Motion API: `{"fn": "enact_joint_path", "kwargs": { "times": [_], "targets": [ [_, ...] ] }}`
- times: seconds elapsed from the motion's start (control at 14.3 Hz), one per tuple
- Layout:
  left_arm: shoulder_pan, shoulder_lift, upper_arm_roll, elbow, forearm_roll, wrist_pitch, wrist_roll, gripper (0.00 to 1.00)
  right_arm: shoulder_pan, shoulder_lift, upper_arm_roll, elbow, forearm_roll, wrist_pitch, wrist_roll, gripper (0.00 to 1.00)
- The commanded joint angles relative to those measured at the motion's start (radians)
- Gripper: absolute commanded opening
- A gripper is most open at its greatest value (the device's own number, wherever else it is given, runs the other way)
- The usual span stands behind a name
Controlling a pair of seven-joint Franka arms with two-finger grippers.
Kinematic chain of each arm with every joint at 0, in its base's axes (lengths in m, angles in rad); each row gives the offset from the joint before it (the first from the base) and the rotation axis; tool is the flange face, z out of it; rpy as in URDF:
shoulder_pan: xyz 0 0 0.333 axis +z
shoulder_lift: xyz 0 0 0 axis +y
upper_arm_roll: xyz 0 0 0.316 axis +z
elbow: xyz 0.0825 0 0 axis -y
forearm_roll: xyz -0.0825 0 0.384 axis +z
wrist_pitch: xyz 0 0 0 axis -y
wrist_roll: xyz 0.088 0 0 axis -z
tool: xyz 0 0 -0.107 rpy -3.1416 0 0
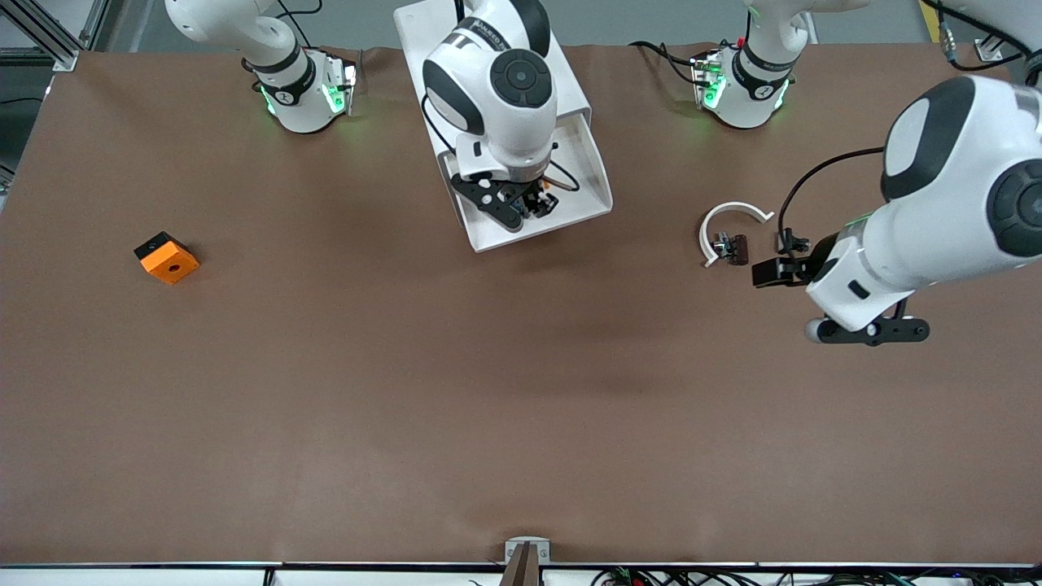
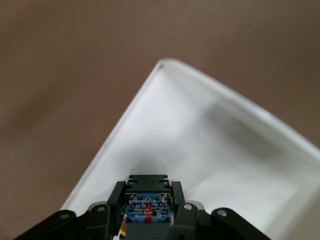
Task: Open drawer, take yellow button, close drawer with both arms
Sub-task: 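Lift the button out with the right gripper while the left gripper withdraws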
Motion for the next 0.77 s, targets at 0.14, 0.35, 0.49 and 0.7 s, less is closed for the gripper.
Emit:
{"fn": "enact_joint_path", "kwargs": {
  "times": [0.14, 0.35, 0.49, 0.7],
  "targets": [
    [-0.055, -0.214, 0.107, -0.261, 0.021, 0.081, 0.110, 1.00, -0.146, -0.018, 0.007, 0.157, 0.042, -0.218, -0.193, 0.00],
    [-0.085, -0.326, 0.152, -0.416, 0.010, 0.191, 0.112, 1.00, -0.263, -0.082, 0.001, 0.156, 0.047, -0.296, -0.441, 0.00],
    [-0.084, -0.323, 0.144, -0.419, 0.002, 0.204, 0.107, 1.00, -0.358, -0.105, -0.001, 0.148, 0.036, -0.327, -0.635, 0.00],
    [-0.091, -0.291, 0.098, -0.421, -0.030, 0.266, 0.055, 1.00, -0.464, -0.131, -0.002, 0.101, -0.004, -0.327, -0.864, 0.00]
  ]
}}
